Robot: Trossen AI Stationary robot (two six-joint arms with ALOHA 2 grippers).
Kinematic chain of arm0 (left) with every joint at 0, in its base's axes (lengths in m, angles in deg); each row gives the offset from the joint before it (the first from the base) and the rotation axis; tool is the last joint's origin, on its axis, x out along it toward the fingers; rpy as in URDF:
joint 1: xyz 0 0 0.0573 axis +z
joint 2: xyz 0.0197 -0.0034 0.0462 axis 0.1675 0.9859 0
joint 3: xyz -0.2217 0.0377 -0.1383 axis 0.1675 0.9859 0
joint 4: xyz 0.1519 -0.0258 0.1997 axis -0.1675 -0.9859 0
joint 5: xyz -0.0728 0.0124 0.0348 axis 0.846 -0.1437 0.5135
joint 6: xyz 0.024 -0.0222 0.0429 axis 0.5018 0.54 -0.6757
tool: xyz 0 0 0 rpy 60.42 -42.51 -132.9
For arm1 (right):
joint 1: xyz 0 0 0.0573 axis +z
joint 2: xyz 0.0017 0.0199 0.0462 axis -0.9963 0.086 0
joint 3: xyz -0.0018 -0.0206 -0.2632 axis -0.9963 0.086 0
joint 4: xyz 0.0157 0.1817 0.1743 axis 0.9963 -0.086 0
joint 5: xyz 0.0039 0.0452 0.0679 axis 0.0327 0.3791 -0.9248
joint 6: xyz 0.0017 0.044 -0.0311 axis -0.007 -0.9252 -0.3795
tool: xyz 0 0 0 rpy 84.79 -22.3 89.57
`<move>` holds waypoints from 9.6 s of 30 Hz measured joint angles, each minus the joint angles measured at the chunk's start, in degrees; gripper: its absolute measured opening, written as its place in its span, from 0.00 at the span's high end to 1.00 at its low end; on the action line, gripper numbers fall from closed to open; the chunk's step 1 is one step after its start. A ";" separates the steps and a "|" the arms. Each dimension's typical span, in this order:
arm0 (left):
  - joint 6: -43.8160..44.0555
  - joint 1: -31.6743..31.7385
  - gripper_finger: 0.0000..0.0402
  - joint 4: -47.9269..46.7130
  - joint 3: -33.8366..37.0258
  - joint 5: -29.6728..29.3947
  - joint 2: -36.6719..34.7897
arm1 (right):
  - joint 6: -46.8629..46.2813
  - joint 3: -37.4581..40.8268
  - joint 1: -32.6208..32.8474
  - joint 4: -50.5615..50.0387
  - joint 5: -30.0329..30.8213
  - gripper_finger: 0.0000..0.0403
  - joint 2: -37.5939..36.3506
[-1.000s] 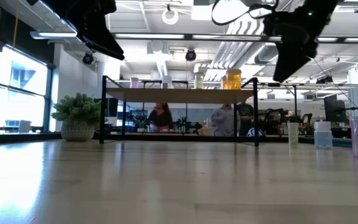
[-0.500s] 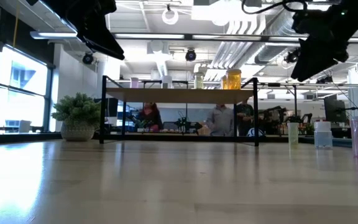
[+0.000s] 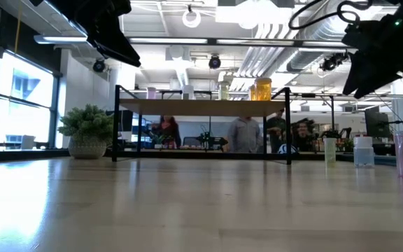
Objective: Pick and place medicine bottles onto shelf by color
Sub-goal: Put the top transparent pill bottle on the shelf aligned with the other transparent pill bottle
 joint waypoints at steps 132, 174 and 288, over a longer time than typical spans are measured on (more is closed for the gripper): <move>1.53 0.00 0.50 -0.07 0.00 0.07 0.01 | 24.57 -0.17 -28.19 4.94 -18.47 0.68 29.65; 4.72 -0.04 0.50 -3.76 0.02 0.32 0.02 | 30.61 -35.14 -5.56 16.51 -22.34 0.69 46.45; -10.99 15.78 0.50 31.94 0.04 -1.08 18.68 | 57.45 -87.67 -27.37 3.43 -29.66 0.68 75.29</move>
